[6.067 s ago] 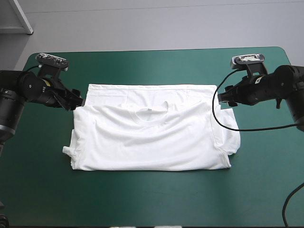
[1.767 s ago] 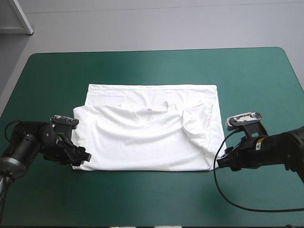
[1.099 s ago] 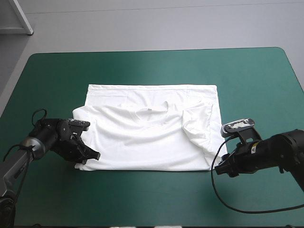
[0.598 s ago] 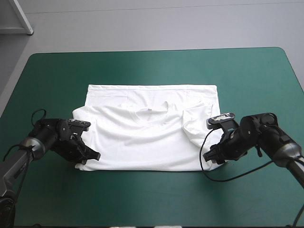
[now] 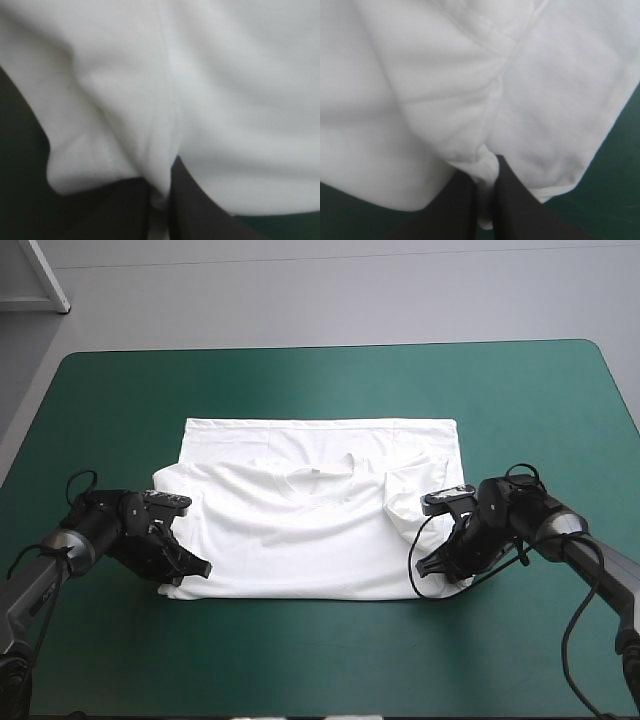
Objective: Fold the cloth
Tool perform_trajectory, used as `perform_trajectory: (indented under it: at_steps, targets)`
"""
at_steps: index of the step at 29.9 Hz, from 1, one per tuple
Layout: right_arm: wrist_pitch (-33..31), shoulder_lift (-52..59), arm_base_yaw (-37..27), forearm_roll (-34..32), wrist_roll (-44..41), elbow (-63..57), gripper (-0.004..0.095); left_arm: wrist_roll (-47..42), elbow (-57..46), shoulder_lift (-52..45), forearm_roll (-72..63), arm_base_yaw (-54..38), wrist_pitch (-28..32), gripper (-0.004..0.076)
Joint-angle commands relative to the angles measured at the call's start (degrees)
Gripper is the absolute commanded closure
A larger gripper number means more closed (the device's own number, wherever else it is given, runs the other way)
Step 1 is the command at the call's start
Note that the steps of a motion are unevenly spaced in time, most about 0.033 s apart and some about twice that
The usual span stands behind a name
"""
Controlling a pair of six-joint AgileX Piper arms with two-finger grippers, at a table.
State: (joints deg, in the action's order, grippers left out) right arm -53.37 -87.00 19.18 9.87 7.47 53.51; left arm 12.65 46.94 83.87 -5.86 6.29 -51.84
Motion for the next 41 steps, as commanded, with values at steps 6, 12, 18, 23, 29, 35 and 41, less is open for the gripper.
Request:
perform_trajectory:
  at_steps: [6, 12, 18, 23, 29, 35, 41]
  targets:
    - [0.46, 3.44, 0.21, -1.59, -1.31, 1.25, 0.0922, 0.15, -0.04, -1.42, 0.26, 0.02, 4.27, 0.0703]
    - [-2.51, 8.19, 0.21, -7.3, -7.47, 1.25, 0.0922, -0.1, 1.37, -7.45, 1.71, 0.02, 1.03, 0.0703]
    - [-3.62, 12.45, 0.21, -4.34, -6.98, 1.4, 0.0922, -2.04, 4.93, -11.56, 2.82, 0.02, -2.7, 0.0703]
    - [1.21, 13.76, 0.21, -2.72, -5.77, 4.51, 0.0922, -0.73, 11.38, -10.63, 1.52, 0.02, -2.96, 0.0703]
    - [9.01, 9.75, 0.0, -8.3, -6.41, 12.8, 0.0922, -0.33, 25.1, -3.02, 3.24, 0.02, -4.49, 0.0703]
    - [12.14, 0.58, 0.0, -15.51, -10.87, 25.7, 0.0922, -0.24, 40.29, 7.53, 3.12, -0.08, -6.58, 0.0703]
    - [11.91, -9.56, -2.75, -15.93, -11.38, 38.49, 0.0922, -0.09, 53.91, 17.0, 4.69, -0.08, -8.27, 0.0703]
